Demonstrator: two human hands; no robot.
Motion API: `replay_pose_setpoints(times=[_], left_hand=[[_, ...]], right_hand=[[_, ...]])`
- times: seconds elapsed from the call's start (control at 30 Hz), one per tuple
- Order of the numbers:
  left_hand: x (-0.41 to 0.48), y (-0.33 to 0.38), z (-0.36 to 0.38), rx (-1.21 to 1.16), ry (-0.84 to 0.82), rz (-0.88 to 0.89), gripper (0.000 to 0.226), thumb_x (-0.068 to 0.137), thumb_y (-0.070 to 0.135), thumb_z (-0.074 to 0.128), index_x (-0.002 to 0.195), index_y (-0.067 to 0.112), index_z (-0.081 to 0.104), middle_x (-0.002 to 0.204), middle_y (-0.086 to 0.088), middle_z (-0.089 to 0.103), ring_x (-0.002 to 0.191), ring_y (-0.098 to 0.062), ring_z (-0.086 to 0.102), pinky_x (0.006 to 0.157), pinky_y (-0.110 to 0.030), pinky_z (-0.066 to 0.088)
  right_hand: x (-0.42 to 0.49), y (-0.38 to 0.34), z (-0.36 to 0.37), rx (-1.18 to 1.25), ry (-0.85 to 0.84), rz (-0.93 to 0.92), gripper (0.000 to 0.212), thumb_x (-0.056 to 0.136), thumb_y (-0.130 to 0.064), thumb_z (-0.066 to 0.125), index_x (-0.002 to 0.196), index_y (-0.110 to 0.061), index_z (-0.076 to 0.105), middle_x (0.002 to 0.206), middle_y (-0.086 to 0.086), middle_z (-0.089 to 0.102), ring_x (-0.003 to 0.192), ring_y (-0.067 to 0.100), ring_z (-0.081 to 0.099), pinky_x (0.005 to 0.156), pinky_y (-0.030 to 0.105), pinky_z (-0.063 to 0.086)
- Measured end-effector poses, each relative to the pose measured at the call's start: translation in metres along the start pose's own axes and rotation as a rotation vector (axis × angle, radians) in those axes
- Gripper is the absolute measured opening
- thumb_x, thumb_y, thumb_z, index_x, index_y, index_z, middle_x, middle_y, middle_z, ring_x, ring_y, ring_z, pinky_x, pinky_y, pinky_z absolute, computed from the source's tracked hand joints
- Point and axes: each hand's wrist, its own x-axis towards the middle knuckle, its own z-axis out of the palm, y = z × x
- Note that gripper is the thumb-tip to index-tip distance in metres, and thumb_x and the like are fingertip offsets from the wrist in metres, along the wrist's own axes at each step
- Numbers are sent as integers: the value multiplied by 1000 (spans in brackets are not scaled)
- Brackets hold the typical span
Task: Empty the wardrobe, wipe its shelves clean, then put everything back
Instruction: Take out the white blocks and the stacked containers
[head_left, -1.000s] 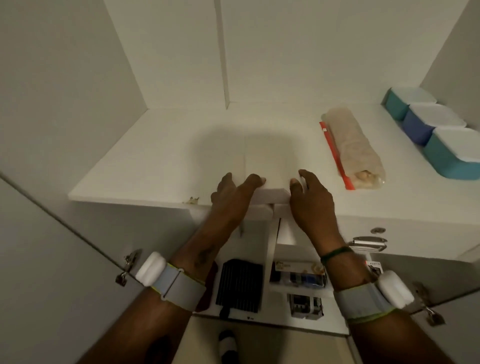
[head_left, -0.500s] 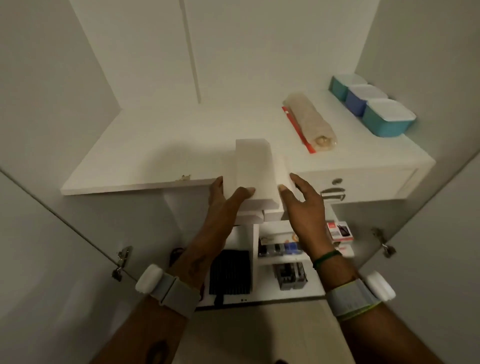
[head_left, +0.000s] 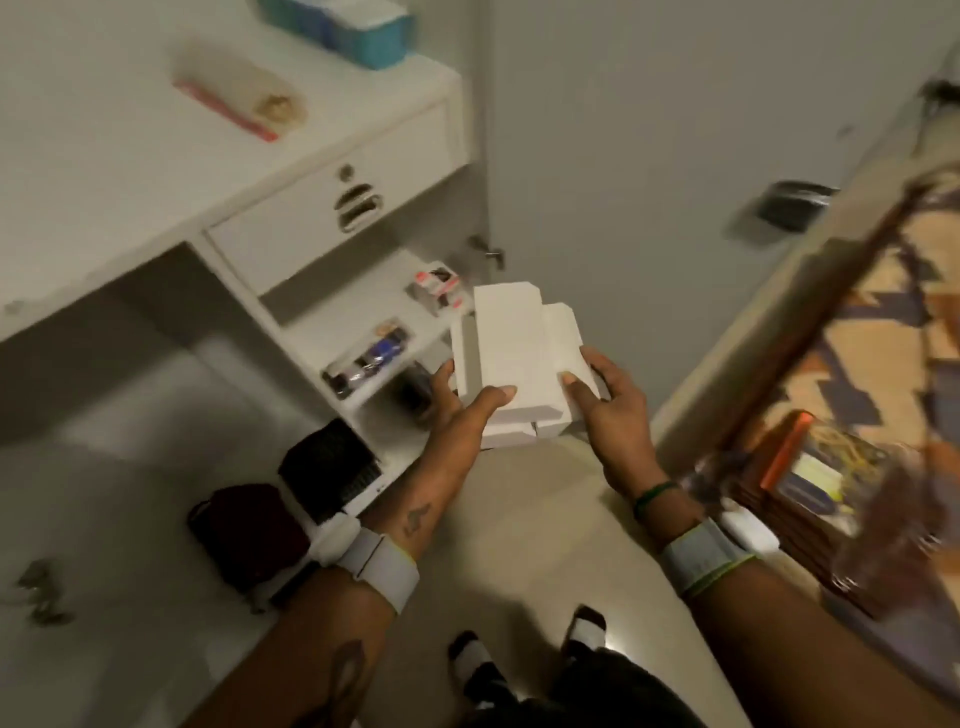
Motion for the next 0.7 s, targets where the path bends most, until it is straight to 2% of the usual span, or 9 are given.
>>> replay_pose_setpoints(times=[0.07, 0.1, 0.2, 0.3, 0.37, 0.43, 0.5, 0.57, 0.7], left_hand=[[-17, -16, 62, 57, -109, -5, 92, 69, 47, 78, 147, 41, 28, 124, 19, 63, 114, -10, 63, 98, -41, 54], [-18, -24, 66, 68, -114, -15, 90, 73, 44, 77, 147, 39, 27, 124, 19, 62, 113, -9, 63, 93, -35, 55], [-57, -58, 184, 161, -305, -12, 81, 84, 37, 74, 148, 38, 26, 129, 12, 61, 108, -6, 63, 77, -17, 52], [-79, -83, 244, 201, -398, -50, 91, 74, 47, 71, 150, 41, 21, 130, 14, 57, 111, -10, 61, 79, -21, 51], [-109, -111, 326, 255, -528, -59, 94, 71, 52, 72, 149, 44, 21, 131, 14, 55, 114, -11, 59, 84, -24, 52], [-122, -125, 365, 261, -570, -77, 96, 68, 56, 77, 147, 47, 24, 134, 14, 55, 116, -9, 59, 93, -29, 52], [-151, -147, 436, 284, -668, -55, 87, 74, 45, 80, 144, 44, 28, 132, 15, 55, 109, 5, 59, 91, -18, 51], [-170, -156, 475, 276, -730, -80, 83, 78, 33, 76, 143, 41, 25, 128, 19, 53, 98, 15, 59, 76, -5, 47], [-191, -179, 546, 356, -849, -121, 81, 89, 25, 73, 146, 42, 18, 132, 16, 51, 108, 4, 55, 79, -10, 44]], right_hand=[[-19, 15, -73, -32, 115, -6, 42, 92, -21, 73, 132, -16, 64, 134, -3, 63, 121, 11, 60, 91, 9, 48], [-25, 19, -79, -38, 98, 7, 40, 92, -20, 73, 130, -17, 64, 134, -2, 63, 121, 11, 60, 91, 9, 47], [-66, 49, -205, -8, 283, 48, 42, 91, -16, 73, 132, -18, 62, 136, -2, 61, 119, 6, 60, 102, 17, 47], [-93, 68, -271, -7, 382, 71, 44, 91, -14, 73, 134, -13, 62, 135, -3, 61, 120, 5, 57, 103, 14, 44], [-126, 84, -359, 12, 494, 102, 44, 91, -17, 73, 134, -15, 62, 136, -3, 60, 123, 10, 56, 107, 22, 46], [-142, 93, -401, 9, 553, 127, 45, 91, -20, 74, 134, -18, 61, 135, -6, 61, 123, 12, 57, 107, 31, 48], [-173, 104, -471, 24, 672, 164, 46, 91, -26, 75, 134, -23, 60, 134, -9, 61, 122, 12, 58, 105, 36, 50], [-193, 112, -506, 26, 751, 185, 46, 90, -31, 75, 134, -29, 60, 134, -11, 60, 121, 12, 58, 102, 38, 53], [-215, 129, -572, 82, 846, 225, 47, 90, -36, 74, 134, -35, 58, 131, -17, 60, 119, 10, 60, 99, 43, 55]])
